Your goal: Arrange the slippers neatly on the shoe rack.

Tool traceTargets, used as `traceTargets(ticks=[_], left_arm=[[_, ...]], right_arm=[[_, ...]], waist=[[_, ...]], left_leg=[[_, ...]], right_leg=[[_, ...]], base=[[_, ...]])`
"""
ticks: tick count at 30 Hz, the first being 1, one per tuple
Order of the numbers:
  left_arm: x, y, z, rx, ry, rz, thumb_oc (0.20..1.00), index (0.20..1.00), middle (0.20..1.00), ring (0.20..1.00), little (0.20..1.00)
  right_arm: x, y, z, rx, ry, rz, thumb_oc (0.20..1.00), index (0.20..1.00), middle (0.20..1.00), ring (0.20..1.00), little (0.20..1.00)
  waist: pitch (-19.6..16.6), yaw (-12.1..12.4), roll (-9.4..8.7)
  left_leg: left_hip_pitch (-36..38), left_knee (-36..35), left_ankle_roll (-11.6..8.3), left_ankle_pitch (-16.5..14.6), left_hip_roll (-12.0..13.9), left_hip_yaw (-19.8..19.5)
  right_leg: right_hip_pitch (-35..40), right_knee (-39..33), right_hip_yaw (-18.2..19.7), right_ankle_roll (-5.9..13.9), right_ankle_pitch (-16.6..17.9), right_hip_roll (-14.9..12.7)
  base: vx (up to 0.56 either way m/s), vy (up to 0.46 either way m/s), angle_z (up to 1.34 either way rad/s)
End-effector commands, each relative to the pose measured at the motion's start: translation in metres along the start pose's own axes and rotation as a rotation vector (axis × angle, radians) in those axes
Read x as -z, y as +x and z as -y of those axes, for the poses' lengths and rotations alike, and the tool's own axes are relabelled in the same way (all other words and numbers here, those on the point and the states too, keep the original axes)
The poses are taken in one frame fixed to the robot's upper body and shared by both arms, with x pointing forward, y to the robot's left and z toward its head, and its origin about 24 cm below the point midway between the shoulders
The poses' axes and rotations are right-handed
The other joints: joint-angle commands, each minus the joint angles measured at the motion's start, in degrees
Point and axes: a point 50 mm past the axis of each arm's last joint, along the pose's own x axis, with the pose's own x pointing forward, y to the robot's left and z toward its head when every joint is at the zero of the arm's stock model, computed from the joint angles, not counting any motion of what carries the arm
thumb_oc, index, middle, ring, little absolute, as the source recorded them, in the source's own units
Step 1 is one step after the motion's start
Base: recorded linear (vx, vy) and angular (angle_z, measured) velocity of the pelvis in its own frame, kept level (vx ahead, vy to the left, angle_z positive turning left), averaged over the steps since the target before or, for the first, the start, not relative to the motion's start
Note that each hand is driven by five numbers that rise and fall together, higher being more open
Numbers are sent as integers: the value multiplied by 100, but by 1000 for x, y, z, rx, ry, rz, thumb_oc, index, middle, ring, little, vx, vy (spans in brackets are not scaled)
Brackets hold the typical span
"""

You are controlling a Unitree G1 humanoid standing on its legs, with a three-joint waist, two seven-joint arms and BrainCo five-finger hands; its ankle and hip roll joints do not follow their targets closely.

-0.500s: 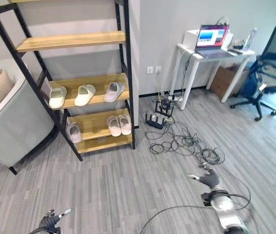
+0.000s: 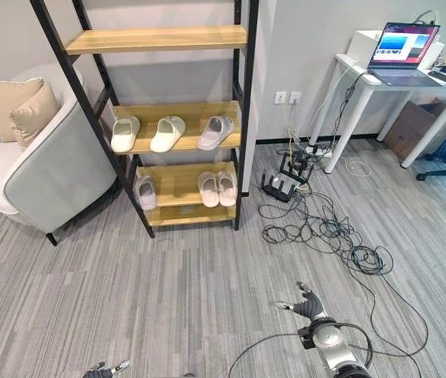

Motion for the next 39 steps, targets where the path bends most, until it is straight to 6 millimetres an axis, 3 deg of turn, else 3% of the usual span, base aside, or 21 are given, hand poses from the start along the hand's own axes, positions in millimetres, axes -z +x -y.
traceTargets(ticks=[1, 5, 7, 10, 13, 15, 16, 20, 21, 22, 23, 28, 33, 34, 35, 37, 38, 39], left_arm=[[-12, 3, 3, 0, 20, 23, 1000, 1000, 1000, 1000, 1000], [-13, 3, 0, -14, 11, 24, 1000, 1000, 1000, 1000, 1000], [-14, 3, -2, -19, 10, 28, 1000, 1000, 1000, 1000, 1000], [-12, 3, -4, -31, 22, 29, 1000, 1000, 1000, 1000, 1000], [-10, 3, -1, -20, 50, 22, 1000, 1000, 1000, 1000, 1000], [-7, 2, 0, -11, 53, 9, 1000, 1000, 1000, 1000, 1000], [-6, 2, -2, -13, 67, 3, 1000, 1000, 1000, 1000, 1000], [-8, 3, -5, -17, 87, 2, 1000, 1000, 1000, 1000, 1000], [-13, 4, 5, 25, 110, 8, 1000, 1000, 1000, 1000, 1000], [-11, 3, 11, 28, 119, 5, 1000, 1000, 1000, 1000, 1000], [-17, 4, 18, 20, 136, 15, 1000, 1000, 1000, 1000, 1000], [-18, 3, 22, 27, 193, 28, 1000, 1000, 1000, 1000, 1000], [-10, 1, 22, 19, 249, 23, 1000, 1000, 1000, 1000, 1000], [-10, 2, 20, 11, 232, 18, 1000, 1000, 1000, 1000, 1000], [-20, 3, 16, 2, 216, 47, 1000, 1000, 1000, 1000, 1000], [-22, 4, 14, 6, 240, 66, 1000, 1000, 1000, 1000, 1000], [-30, 4, 17, 14, 256, 96, 1000, 1000, 1000, 1000, 1000], [-36, 5, 18, 15, 261, 118, 1000, 1000, 1000, 1000, 1000]], right_arm=[[-28, 8, 23, 110, 77, 109, 1000, 1000, 1000, 1000, 1000], [-45, 8, 42, 177, 106, 185, 1000, 1000, 1000, 1000, 1000], [-45, 8, 41, 175, 87, 187, 1000, 1000, 1000, 1000, 1000], [-48, 10, 25, 115, 62, 191, 1000, 1000, 1000, 1000, 1000], [-53, 13, 4, 44, 23, 189, 1000, 1000, 1000, 1000, 1000], [-64, 14, -5, 12, 41, 224, 1000, 1000, 1000, 1000, 1000], [-75, 15, -9, -2, 48, 261, 1000, 1000, 1000, 1000, 1000], [-80, 15, -13, -17, 42, 279, 1000, 1000, 1000, 1000, 1000], [-18, 0, -71, -279, 354, -24, 1000, 1000, 1000, 1000, 1000], [-9, -15, -103, -369, 365, -38, 1000, 1000, 1000, 1000, 1000], [-2, -20, -109, -386, 381, -60, 1000, 1000, 1000, 1000, 1000], [9, -20, -101, -351, 377, -104, 1000, 1000, 1000, 1000, 1000], [9, -12, -78, -251, 365, -93, 1000, 1000, 1000, 1000, 1000], [4, -7, -51, -164, 273, -45, 1000, 1000, 1000, 1000, 1000], [3, -5, -34, -146, 214, -38, 1000, 1000, 1000, 1000, 1000], [7, -2, -20, -99, 182, -51, 1000, 1000, 1000, 1000, 1000], [2, 1, -13, -77, 157, -27, 1000, 1000, 1000, 1000, 1000], [-6, 4, -8, -60, 152, -6, 1000, 1000, 1000, 1000, 1000]], waist=[[-163, 20, -39], [-143, -14, -15], [-119, -8, -20], [-11, 78, -109], [37, 229, -306], [95, 250, -349], [245, 236, -345], [358, 214, -341], [459, 67, -233], [518, -34, -196], [577, -169, -222], [450, -283, -236], [146, -287, -90], [120, -322, -91], [128, -349, -109], [172, -294, -128], [241, -270, -188], [336, -223, -266]], left_leg=[[-60, 32, -334, -329, 315, 145], [-72, 32, -340, -326, 305, 159], [-59, 32, -333, -347, 300, 177], [-14, 97, -238, -356, 249, 205], [-466, 674, -66, -604, 55, 108], [-461, 700, 103, -702, -34, 31], [-389, 712, 212, -754, -53, 37], [-291, 680, 277, -781, -59, -1], [26, 488, 298, -802, -57, -140], [130, 427, 284, -818, -96, -245], [274, 377, 225, -864, -170, -432], [480, 369, 150, -1035, -232, -540], [656, 365, -5, -1128, 49, -467], [669, 380, -39, -1129, 101, -435], [612, 526, -125, -1080, 185, -394], [368, 991, -282, -949, 240, -389], [10, 1687, -504, -664, 318, -299], [-327, 2274, -577, -416, 367, -269]], right_leg=[[-84, 49, -34, 683, -14, -493], [-86, 49, -54, 708, -3, -512], [-73, 49, -85, 720, 16, -536], [1, 49, -50, 745, 66, -635], [-99, 49, -90, 804, 198, -863], [-406, 824, -67, 835, 108, -1024], [-792, 1658, -37, 860, 275, -1192], [-1109, 2286, -14, 881, 421, -1281], [-1487, 2348, 236, 773, 400, -1088], [-1586, 1978, 270, 713, 347, -949], [-1675, 1433, 301, 751, 472, -774], [-1465, 904, 371, 732, 565, -587], [-1180, 829, 395, 538, 299, -325], [-1164, 844, 405, 525, 253, -290], [-1142, 856, 406, 474, 176, -220], [-1042, 821, 355, 384, 89, -179], [-887, 740, 327, 286, 22, -164], [-770, 684, 303, 205, 1, -178]], base=[[0, 0, 0], [0, 0, 0], [2, 52, 1], [1, 112, -3], [-45, 261, -3], [-6, 321, 29], [-15, 267, 27], [50, 116, 12], [196, 132, 13], [342, 110, -2], [219, 6, 13], [196, -77, 61], [267, -211, 17], [159, -228, -18], [118, -227, -25], [61, -216, -13], [2, -196, -15], [-42, -259, 4]])
